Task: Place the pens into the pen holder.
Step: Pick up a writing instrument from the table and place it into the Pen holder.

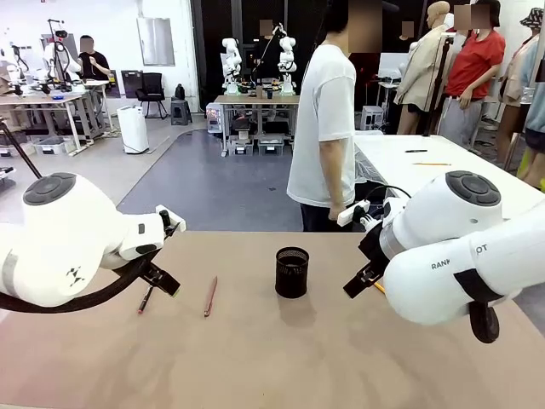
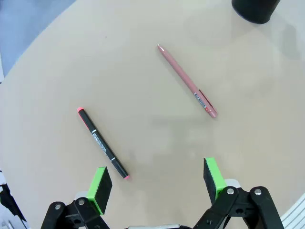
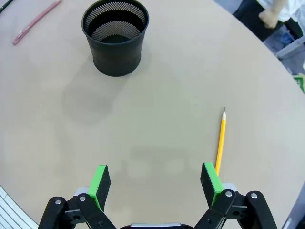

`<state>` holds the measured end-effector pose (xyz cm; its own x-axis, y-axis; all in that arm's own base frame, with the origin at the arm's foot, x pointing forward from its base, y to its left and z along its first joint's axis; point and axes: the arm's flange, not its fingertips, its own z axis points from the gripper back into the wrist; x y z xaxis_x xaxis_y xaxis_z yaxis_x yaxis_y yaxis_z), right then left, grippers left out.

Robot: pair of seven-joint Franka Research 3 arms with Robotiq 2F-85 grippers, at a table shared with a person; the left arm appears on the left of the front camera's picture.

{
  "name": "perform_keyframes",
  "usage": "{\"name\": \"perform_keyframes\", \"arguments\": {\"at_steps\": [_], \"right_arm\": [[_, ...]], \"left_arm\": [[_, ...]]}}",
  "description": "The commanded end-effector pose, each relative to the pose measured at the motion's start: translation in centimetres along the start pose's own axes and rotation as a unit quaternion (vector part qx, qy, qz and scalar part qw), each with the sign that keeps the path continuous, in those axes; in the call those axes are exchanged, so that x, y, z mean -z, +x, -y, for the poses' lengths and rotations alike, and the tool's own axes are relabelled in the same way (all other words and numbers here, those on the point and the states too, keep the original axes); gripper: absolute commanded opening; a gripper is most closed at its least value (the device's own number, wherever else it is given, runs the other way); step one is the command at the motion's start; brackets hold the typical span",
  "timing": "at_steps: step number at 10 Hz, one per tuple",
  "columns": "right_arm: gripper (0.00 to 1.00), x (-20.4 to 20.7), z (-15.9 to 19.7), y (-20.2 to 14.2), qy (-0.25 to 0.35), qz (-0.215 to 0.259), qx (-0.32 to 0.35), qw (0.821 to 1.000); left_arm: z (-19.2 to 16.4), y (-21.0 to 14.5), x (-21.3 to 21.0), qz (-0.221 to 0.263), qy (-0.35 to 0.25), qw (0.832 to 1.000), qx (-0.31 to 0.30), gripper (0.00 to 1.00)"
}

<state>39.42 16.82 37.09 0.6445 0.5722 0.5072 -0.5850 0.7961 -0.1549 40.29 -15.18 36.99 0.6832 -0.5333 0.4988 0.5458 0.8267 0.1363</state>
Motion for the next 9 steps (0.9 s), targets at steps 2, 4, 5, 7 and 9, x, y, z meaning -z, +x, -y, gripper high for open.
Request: {"name": "perform_keyframes", "arguments": {"at_steps": [2, 4, 5, 7, 9], "right_arm": [[1.00, 0.00, 0.01, 0.00, 0.000, 0.000, 0.000, 1.000], [1.00, 0.00, 0.01, 0.00, 0.000, 0.000, 0.000, 1.000], [1.00, 0.00, 0.01, 0.00, 0.000, 0.000, 0.000, 1.000], [1.00, 0.00, 0.01, 0.00, 0.000, 0.000, 0.000, 1.000], [1.00, 0.00, 0.01, 0.00, 0.000, 0.000, 0.000, 1.000]], "left_arm": [[-0.02, 0.00, -0.02, 0.000, 0.000, 1.000, 0.000, 1.00], [-0.02, 0.00, -0.02, 0.000, 0.000, 1.000, 0.000, 1.00], [-0.02, 0.00, -0.02, 0.000, 0.000, 1.000, 0.000, 1.00], [-0.02, 0.00, -0.02, 0.000, 0.000, 1.000, 0.000, 1.00], [-0.02, 0.00, -0.02, 0.000, 0.000, 1.000, 0.000, 1.00]]}}
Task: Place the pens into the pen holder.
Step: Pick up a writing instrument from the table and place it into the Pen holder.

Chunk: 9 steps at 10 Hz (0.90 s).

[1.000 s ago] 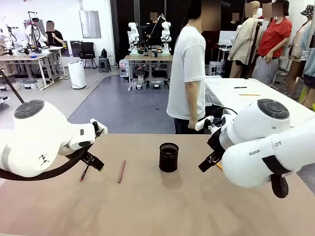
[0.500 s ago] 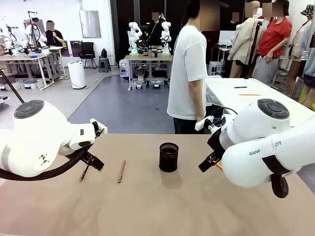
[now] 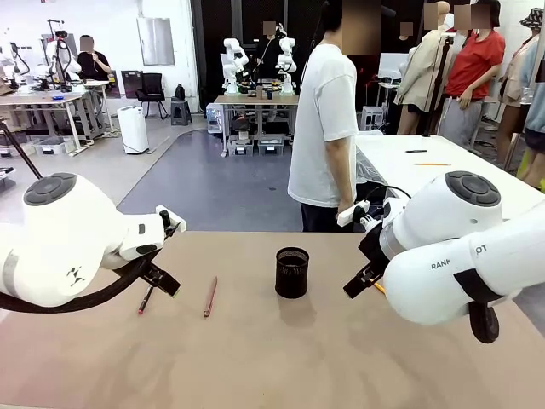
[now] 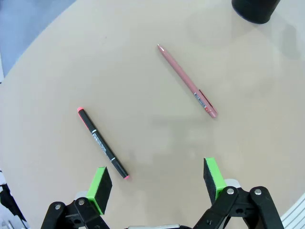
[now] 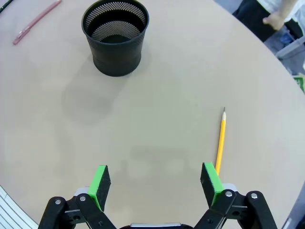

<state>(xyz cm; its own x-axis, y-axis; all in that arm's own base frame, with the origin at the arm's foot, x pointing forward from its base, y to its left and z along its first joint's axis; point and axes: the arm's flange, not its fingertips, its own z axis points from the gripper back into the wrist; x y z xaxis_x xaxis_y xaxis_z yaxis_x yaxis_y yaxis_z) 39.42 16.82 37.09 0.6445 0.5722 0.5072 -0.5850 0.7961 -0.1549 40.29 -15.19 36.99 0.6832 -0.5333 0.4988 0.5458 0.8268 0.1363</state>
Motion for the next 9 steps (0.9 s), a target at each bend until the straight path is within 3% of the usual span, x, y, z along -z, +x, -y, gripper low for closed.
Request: {"name": "perform_keyframes", "arguments": {"at_steps": [1, 6, 9], "right_arm": [[1.00, 0.0, 0.0, 0.0, 0.000, 0.000, 0.000, 1.000], [1.00, 0.0, 0.0, 0.0, 0.000, 0.000, 0.000, 1.000], [1.00, 0.0, -1.4, 1.2, 0.044, -0.010, 0.009, 0.999]], "left_arm": [[0.0, 0.0, 0.0, 0.000, 0.000, 1.000, 0.000, 1.00], [0.0, 0.0, 0.0, 0.000, 0.000, 1.000, 0.000, 1.00], [-0.5, 1.6, -2.0, -0.054, -0.041, 0.997, 0.025, 1.00]]}}
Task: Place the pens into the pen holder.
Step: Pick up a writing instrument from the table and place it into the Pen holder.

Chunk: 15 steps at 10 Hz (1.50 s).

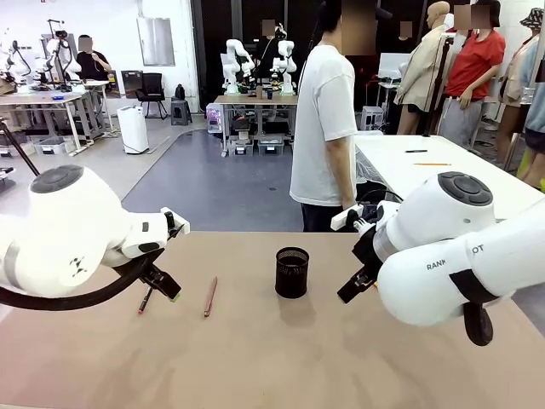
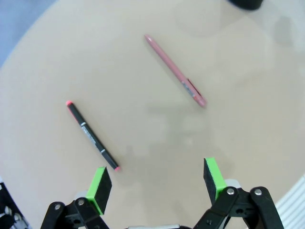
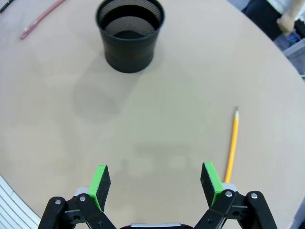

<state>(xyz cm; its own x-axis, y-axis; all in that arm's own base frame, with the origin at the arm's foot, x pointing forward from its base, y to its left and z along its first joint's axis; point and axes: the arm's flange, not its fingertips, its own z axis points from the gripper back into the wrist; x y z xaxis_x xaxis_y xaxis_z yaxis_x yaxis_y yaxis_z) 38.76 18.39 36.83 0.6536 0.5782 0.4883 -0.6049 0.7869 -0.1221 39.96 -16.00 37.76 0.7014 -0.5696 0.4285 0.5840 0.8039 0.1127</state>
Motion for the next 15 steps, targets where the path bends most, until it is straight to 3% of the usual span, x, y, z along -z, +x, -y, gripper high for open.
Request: {"name": "perform_keyframes", "arguments": {"at_steps": [1, 2, 5, 7, 12, 15], "right_arm": [[1.00, -0.7, 0.1, 1.1, 0.039, -0.003, 0.013, 0.999], [1.00, -1.3, 0.2, 1.7, 0.062, -0.004, 0.015, 0.998], [1.00, -5.8, 0.6, 4.8, 0.119, -0.004, -0.009, 0.993], [1.00, -9.3, 1.9, 6.9, 0.139, 0.001, -0.024, 0.990], [1.00, -17.7, 7.7, 9.4, 0.121, 0.050, -0.048, 0.990], [1.00, -21.8, 11.2, 8.3, 0.120, 0.093, -0.069, 0.986]], "left_arm": [[-0.9, 1.2, -2.4, -0.019, -0.053, 0.998, 0.011, 1.00], [-1.3, 1.9, -3.3, -0.015, -0.086, 0.996, 0.013, 1.00], [-4.2, 3.6, -7.9, 0.064, -0.187, 0.979, 0.041, 1.00], [-6.2, 4.2, -10.8, 0.090, -0.183, 0.978, 0.052, 1.00], [-11.8, 3.9, -17.1, 0.154, -0.134, 0.976, 0.072, 1.00], [-14.2, 2.8, -20.3, 0.172, -0.113, 0.977, 0.058, 1.00]]}}
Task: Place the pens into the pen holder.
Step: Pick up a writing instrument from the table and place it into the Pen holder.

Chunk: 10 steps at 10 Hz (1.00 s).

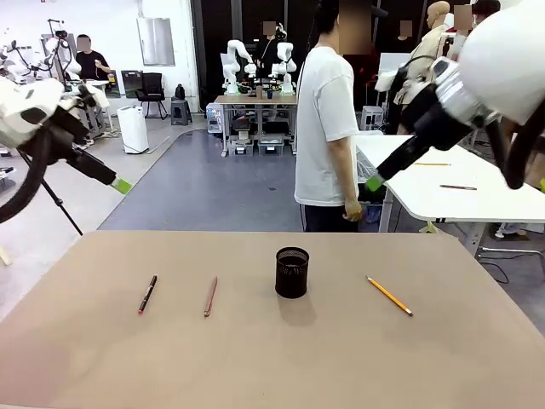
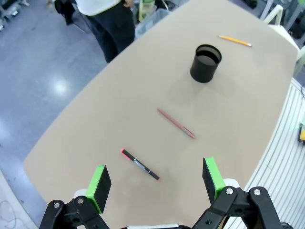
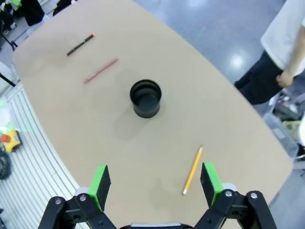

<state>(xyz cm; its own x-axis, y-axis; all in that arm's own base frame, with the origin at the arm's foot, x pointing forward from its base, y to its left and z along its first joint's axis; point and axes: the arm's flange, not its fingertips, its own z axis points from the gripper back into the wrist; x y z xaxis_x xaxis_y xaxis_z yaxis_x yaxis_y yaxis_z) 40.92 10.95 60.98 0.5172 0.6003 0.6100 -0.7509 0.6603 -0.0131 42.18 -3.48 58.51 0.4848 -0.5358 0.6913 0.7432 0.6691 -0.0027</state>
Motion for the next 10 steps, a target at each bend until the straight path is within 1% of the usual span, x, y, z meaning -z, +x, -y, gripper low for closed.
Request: {"name": "perform_keyframes", "arguments": {"at_steps": [1, 3, 5, 6, 8, 10], "right_arm": [[1.00, -1.9, 1.5, -1.5, 0.027, 0.029, -0.023, 0.999], [1.00, -3.8, 2.6, -2.8, 0.032, 0.044, -0.017, 0.998], [1.00, -5.1, 3.5, -4.1, 0.026, 0.047, -0.008, 0.999], [1.00, -5.1, 3.1, -4.5, 0.026, 0.051, -0.005, 0.998], [1.00, -5.0, 3.1, -4.7, 0.021, 0.038, -0.004, 0.999], [1.00, -4.8, 3.5, -5.1, 0.021, 0.032, -0.004, 0.999]], "left_arm": [[-0.5, -0.4, -1.5, 0.020, -0.003, 1.000, 0.004, 1.00], [-0.4, -0.8, -2.8, 0.036, 0.011, 0.999, 0.001, 1.00], [-0.3, -0.6, -3.7, 0.049, 0.017, 0.999, 0.003, 1.00], [-0.3, -0.1, -3.7, 0.045, 0.015, 0.999, 0.010, 1.00], [-0.4, 0.3, -3.7, 0.038, 0.019, 0.999, 0.010, 1.00], [-0.4, 0.2, -3.7, 0.047, 0.029, 0.998, 0.013, 1.00]]}}
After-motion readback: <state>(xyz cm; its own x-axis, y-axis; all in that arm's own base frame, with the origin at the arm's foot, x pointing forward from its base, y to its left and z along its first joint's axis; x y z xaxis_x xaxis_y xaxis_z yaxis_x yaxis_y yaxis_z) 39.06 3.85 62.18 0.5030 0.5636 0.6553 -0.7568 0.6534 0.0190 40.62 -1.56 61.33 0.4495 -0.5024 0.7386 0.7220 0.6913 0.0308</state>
